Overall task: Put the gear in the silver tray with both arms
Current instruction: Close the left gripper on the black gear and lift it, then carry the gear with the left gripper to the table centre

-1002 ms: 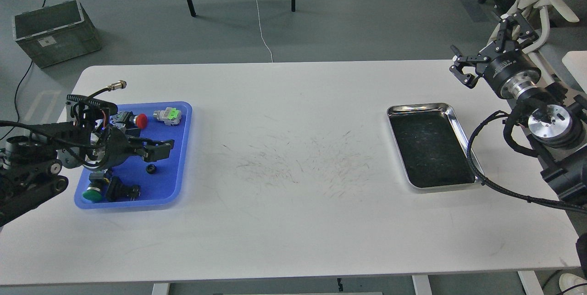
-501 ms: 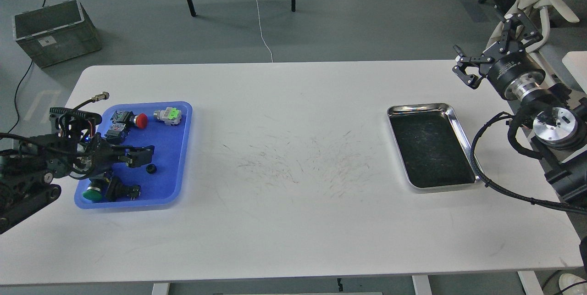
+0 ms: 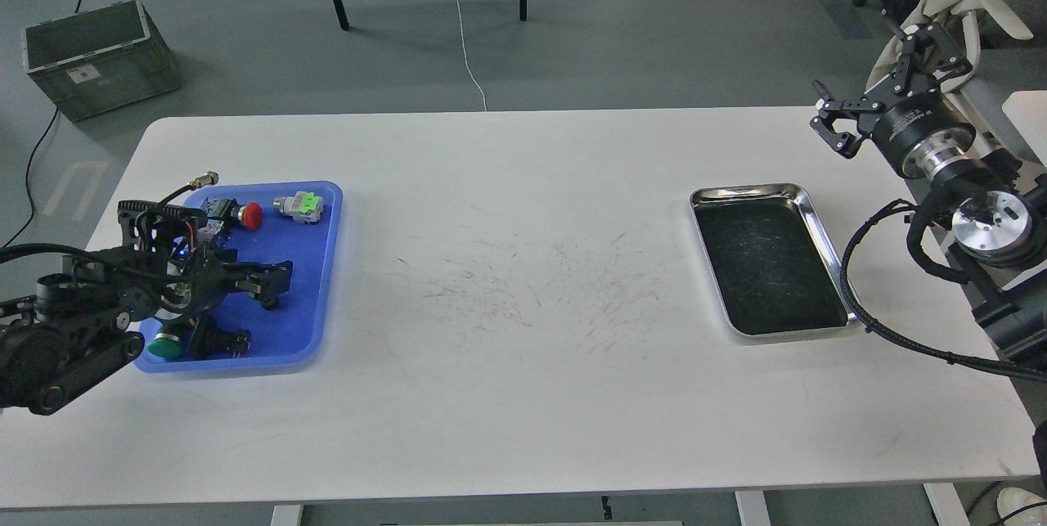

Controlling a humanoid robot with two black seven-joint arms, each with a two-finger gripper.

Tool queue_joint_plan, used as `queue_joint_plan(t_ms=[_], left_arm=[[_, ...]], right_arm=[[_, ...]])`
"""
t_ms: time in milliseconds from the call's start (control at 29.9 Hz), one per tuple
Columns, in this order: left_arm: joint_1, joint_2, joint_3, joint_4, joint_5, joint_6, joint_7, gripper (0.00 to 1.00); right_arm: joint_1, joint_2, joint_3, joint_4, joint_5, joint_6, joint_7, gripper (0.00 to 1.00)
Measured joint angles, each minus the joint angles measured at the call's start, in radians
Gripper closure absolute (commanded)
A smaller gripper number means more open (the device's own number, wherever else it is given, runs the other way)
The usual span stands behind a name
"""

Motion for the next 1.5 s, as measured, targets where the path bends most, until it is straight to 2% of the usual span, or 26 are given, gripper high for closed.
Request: queue_joint_plan(t_ms=[200,267,334,601,802,935,1136,1236,1370,1503], left_arm=[[0.002,0.000,0.007,-0.001,0.002,-0.004,-0.002,0.46],[0.002,0.001,0.016,-0.001,0.002,-0.006,-0.002,0.53],[0.002,0.004,0.024,-0.004,0.000,-0.007,-0.003,0.70],[0.001,0.025,0.038,-0.015,-0.004,-0.025,-0.028,0.86],[-0.008,0.065,0.044,-0.035,-0.003,-0.037,-0.029,0.88],[-0.040,0.137,0.037,-0.105,-0.003,-0.047,-0.028,0.88],[-0.168,0.261,0.029,-0.318,-0.006,-0.106,-0.011,0.88],[-0.241,0.286,0.023,-0.417,-0.012,-0.142,0.014,0.88],[-0.327,0.251,0.020,-0.485,-0.033,-0.160,0.063,0.88],[-0.368,0.109,0.022,-0.496,-0.031,-0.158,0.102,0.88]], right_arm=[[0.000,0.001,0.000,0.000,0.000,0.000,0.000,0.01],[0.000,0.001,0.000,0.000,0.000,0.000,0.000,0.01],[0.000,0.001,0.000,0.001,0.000,0.000,0.000,0.01],[0.000,0.001,-0.001,0.001,0.000,0.000,0.000,0.01],[0.000,-0.001,-0.002,0.001,0.000,0.000,0.000,0.01],[0.000,-0.001,-0.002,0.004,0.000,-0.002,-0.001,0.01],[0.004,-0.002,-0.002,0.003,0.000,-0.003,-0.002,0.01],[0.004,-0.002,-0.004,0.003,0.000,-0.003,-0.003,0.01],[0.002,-0.011,-0.005,0.003,0.000,-0.003,-0.003,0.01],[0.002,-0.020,-0.007,-0.008,-0.001,-0.003,-0.003,0.01]])
